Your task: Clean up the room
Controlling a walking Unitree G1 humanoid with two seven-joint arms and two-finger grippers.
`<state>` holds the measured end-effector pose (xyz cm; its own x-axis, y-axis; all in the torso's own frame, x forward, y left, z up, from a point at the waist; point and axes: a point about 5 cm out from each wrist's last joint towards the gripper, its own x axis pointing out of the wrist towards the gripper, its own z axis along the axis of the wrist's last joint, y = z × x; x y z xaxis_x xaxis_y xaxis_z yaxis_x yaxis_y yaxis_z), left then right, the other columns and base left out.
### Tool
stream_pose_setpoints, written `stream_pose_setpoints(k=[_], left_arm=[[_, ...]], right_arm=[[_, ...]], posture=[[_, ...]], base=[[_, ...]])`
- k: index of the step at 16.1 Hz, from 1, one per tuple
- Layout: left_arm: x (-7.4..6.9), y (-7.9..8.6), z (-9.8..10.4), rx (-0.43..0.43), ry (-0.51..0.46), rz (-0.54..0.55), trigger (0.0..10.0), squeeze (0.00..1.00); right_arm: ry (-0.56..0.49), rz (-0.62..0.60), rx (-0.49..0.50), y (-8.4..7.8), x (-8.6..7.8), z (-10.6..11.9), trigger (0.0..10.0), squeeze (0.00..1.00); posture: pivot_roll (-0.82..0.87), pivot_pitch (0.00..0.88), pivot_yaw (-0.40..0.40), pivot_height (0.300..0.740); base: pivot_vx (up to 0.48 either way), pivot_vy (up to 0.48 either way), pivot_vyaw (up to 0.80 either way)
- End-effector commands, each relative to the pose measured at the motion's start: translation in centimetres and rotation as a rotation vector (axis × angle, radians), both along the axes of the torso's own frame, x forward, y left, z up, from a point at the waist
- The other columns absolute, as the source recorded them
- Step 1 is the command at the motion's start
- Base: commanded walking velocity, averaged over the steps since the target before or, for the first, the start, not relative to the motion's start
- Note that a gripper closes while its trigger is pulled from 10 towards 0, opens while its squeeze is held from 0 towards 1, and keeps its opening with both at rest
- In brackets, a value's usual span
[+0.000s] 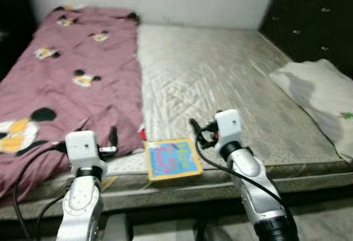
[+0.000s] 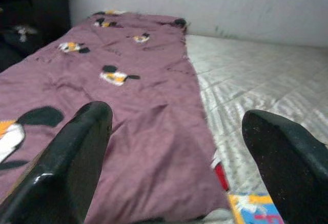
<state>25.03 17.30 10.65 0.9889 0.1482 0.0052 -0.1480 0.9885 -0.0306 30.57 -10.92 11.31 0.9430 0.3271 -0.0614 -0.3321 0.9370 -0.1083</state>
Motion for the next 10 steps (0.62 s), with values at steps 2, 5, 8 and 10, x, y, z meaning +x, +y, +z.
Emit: stream_pose_setpoints(k=[2,5,8,10], left_arm=[[0.11,-1.14,0.17,-0.029,-0.007,-0.034,10.0,0.0],[0.15,-1.2,0.08,-0.033,-0.001,-0.034,10.0,0.0],[0.18,-1.16,0.1,-0.034,0.001,-0.031,10.0,0.0],[0.21,-1.16,0.11,-0.035,0.0,-0.027,10.0,0.0]], right_arm=[[0.015,-0.04,-0.019,-1.56,0.06,-0.34,10.0,0.0],[0.019,-0.034,-0.018,-1.54,-0.03,-0.49,10.0,0.0],[0.021,-0.035,-0.02,-1.48,-0.11,-0.56,10.0,0.0],[0.02,-0.036,-0.021,-1.5,-0.09,-0.57,10.0,0.0]], posture=[[0.01,0.0,-0.092,0.59],[0.01,0.0,-0.092,0.585],[0.01,0.0,-0.09,0.545],[0.01,0.0,-0.09,0.535]], base=[[0.129,0.0,0.0],[0.0,0.0,0.0],[0.0,0.0,0.0],[0.0,0.0,0.0]])
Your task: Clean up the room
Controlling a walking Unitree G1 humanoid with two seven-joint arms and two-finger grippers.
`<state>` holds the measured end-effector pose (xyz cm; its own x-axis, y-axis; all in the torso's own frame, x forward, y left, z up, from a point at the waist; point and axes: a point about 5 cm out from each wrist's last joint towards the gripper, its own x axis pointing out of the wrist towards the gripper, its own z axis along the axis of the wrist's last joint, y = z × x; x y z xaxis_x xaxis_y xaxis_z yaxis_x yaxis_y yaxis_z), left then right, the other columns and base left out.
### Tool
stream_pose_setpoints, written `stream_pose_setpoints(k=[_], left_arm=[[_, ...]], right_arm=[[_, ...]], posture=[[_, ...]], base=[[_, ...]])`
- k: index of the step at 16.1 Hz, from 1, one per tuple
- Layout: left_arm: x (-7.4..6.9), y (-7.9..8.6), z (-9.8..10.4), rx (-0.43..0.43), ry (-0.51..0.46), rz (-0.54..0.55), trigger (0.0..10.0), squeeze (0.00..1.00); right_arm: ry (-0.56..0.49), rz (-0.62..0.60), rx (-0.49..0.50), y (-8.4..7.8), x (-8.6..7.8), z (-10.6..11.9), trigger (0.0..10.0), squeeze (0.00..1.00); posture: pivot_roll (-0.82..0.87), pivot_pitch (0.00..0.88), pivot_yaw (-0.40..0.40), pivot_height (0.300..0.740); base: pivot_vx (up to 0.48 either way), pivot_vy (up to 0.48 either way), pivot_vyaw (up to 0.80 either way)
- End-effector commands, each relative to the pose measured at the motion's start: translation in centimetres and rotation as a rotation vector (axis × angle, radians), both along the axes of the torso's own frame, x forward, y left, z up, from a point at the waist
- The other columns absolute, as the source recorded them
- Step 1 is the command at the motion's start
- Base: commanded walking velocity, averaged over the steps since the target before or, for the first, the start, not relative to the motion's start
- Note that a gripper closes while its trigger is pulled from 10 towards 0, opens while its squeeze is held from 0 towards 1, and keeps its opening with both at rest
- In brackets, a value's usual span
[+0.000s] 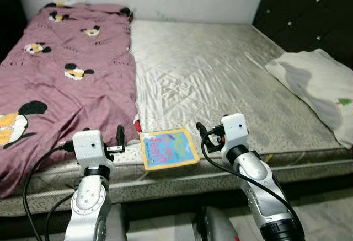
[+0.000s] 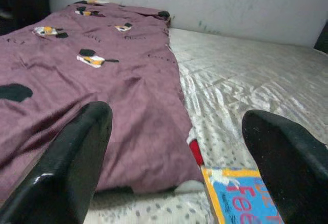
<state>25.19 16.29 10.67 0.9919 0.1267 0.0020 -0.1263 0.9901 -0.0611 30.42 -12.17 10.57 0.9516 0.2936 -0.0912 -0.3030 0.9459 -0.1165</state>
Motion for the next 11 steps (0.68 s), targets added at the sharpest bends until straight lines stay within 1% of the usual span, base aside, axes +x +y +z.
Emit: stream_pose_setpoints(k=[1,5,11], left_arm=[[0.04,-0.15,0.3,-0.01,-0.014,-0.009,10.0,0.0],[0.17,-0.23,0.43,-0.01,-0.024,-0.021,10.0,0.0],[0.25,-0.23,0.44,-0.013,-0.026,-0.026,10.0,0.0]], right_arm=[[-0.004,-0.003,-0.005,-0.27,0.07,0.13,10.0,0.0],[-0.002,-0.01,-0.006,-0.39,0.22,0.1,10.0,0.0],[-0.002,-0.01,-0.005,-0.39,0.35,0.08,10.0,0.0]], posture=[[0.01,0.0,-0.09,0.535],[0.01,0.0,-0.091,0.535],[0.01,0.0,-0.09,0.535]], base=[[0.0,0.0,0.0],[0.0,0.0,0.0],[0.339,0.0,0.0]])
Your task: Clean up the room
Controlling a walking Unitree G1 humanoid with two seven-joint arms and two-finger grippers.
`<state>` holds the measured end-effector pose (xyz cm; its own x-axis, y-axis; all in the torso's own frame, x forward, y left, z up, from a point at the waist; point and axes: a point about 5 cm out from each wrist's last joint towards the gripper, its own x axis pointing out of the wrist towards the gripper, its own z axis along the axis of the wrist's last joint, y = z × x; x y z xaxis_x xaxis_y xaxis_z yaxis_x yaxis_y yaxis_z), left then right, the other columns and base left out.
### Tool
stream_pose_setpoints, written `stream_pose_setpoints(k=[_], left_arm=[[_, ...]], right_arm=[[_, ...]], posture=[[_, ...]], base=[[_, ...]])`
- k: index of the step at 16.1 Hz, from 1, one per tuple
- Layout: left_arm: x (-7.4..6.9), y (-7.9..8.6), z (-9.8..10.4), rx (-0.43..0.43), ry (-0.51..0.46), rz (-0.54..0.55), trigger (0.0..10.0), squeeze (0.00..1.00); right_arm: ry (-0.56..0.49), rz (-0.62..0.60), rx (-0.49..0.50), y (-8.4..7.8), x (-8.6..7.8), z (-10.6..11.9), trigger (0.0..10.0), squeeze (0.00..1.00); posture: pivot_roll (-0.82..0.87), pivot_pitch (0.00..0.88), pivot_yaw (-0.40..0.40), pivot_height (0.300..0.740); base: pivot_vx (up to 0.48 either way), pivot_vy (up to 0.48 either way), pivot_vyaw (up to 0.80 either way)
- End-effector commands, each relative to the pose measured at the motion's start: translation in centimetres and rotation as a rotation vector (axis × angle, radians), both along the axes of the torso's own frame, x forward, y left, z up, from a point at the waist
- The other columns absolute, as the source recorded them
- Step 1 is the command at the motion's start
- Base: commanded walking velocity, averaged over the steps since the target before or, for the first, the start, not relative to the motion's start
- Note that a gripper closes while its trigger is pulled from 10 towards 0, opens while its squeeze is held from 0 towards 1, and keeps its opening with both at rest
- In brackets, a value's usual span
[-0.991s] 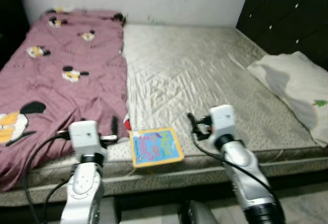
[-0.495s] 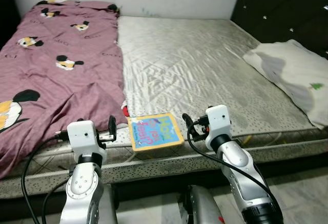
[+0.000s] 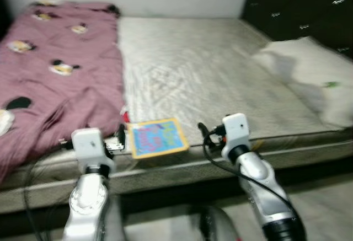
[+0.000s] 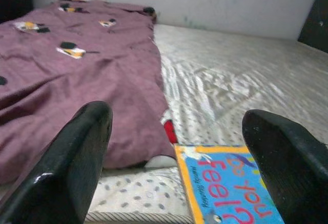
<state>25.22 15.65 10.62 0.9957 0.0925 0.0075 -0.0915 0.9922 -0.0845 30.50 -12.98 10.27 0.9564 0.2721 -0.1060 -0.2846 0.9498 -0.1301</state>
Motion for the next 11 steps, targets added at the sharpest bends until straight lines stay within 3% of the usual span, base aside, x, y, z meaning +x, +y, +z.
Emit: stream_pose_setpoints(k=[1,3,10,11], left_arm=[[0.21,0.4,0.49,0.01,-0.018,0.009,10.0,0.0],[0.24,0.43,0.43,0.007,-0.011,0.015,10.0,0.0],[0.38,0.7,0.18,0.0,0.006,0.043,10.0,0.0],[0.4,0.71,0.16,-0.001,0.008,0.048,10.0,0.0]], right_arm=[[-0.012,0.011,0.012,0.42,0.27,0.38,10.0,0.0],[-0.013,0.011,0.011,0.42,0.32,0.37,10.0,0.0],[-0.018,0.019,-0.004,0.46,0.37,0.36,10.0,0.0],[-0.025,0.028,-0.008,0.5,0.31,0.4,10.0,0.0]], posture=[[0.01,0.0,-0.09,0.535],[0.01,0.0,-0.09,0.535],[0.01,0.0,-0.089,0.535],[0.01,0.0,-0.089,0.535]], base=[[0.352,0.0,0.0],[0.293,0.0,0.0],[0.0,0.0,0.0],[0.0,0.0,0.8]])
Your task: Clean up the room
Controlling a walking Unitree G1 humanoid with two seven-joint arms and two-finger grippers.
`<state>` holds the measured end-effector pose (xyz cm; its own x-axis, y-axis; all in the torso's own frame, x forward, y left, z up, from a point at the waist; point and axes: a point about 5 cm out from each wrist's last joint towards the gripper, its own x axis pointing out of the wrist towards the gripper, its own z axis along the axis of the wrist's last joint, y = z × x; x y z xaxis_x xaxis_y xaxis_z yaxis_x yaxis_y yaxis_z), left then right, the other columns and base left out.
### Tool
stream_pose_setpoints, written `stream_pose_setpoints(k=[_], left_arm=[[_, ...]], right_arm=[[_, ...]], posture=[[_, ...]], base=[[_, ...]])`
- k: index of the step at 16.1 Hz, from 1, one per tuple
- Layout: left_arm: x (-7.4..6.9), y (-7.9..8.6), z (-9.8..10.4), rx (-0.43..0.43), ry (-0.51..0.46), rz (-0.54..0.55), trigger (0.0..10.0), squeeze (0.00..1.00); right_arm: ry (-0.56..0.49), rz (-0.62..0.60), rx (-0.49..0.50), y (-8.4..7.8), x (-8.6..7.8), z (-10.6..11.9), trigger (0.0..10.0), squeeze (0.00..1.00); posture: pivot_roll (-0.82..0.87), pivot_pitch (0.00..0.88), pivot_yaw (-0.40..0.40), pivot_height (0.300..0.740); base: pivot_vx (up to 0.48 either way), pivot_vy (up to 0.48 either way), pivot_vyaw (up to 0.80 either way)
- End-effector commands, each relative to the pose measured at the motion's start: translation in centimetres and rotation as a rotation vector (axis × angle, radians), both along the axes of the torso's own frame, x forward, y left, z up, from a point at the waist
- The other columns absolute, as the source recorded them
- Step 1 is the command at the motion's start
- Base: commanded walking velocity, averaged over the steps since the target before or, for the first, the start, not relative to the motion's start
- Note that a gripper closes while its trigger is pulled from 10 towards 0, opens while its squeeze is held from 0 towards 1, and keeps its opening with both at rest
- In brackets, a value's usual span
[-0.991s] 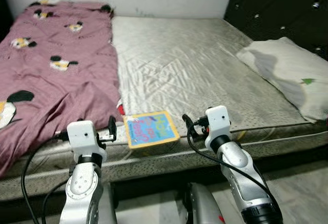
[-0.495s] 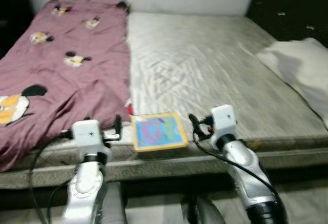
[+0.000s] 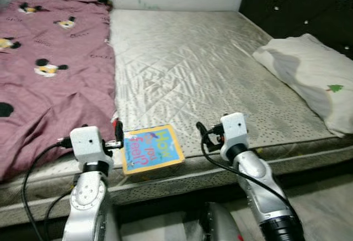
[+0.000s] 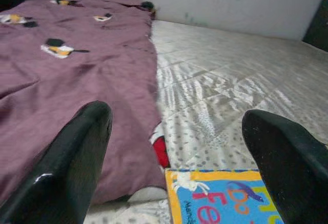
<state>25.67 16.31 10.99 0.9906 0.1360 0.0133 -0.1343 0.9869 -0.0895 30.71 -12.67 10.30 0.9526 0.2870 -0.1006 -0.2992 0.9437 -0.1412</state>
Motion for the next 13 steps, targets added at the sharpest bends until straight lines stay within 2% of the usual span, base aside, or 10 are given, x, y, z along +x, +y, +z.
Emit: stream_pose_setpoints(k=[1,3,7,9,13], left_arm=[[0.0,0.1,-0.2,0.002,0.016,0.01,10.0,0.0],[-0.1,0.5,-0.5,-0.004,0.034,0.05,10.0,0.0],[0.5,2.0,-0.9,0.014,0.066,0.106,10.0,0.0],[0.9,2.7,-1.3,-0.003,0.094,0.13,10.0,0.0],[2.3,3.3,-2.7,-0.031,0.17,0.133,10.0,0.0]], right_arm=[[-0.018,0.013,-0.003,0.2,0.1,0.4,10.0,0.0],[-0.012,0.006,0.001,0.1,0.0,0.2,10.0,0.0],[-0.008,-0.009,0.004,-0.3,0.1,0.2,10.0,0.0],[-0.008,-0.01,0.003,-0.4,0.0,0.2,10.0,0.0],[-0.002,-0.013,-0.006,-0.8,-0.4,0.1,10.0,0.0]], posture=[[0.01,0.0,-0.089,0.535],[0.01,0.0,-0.089,0.535],[0.0,0.0,-0.088,0.535],[0.0,0.0,-0.089,0.535],[-0.02,0.01,-0.091,0.496]], base=[[0.0,0.0,0.8],[0.0,0.0,0.65],[0.0,0.0,0.0],[0.0,0.0,0.0],[0.0,0.0,0.0]])
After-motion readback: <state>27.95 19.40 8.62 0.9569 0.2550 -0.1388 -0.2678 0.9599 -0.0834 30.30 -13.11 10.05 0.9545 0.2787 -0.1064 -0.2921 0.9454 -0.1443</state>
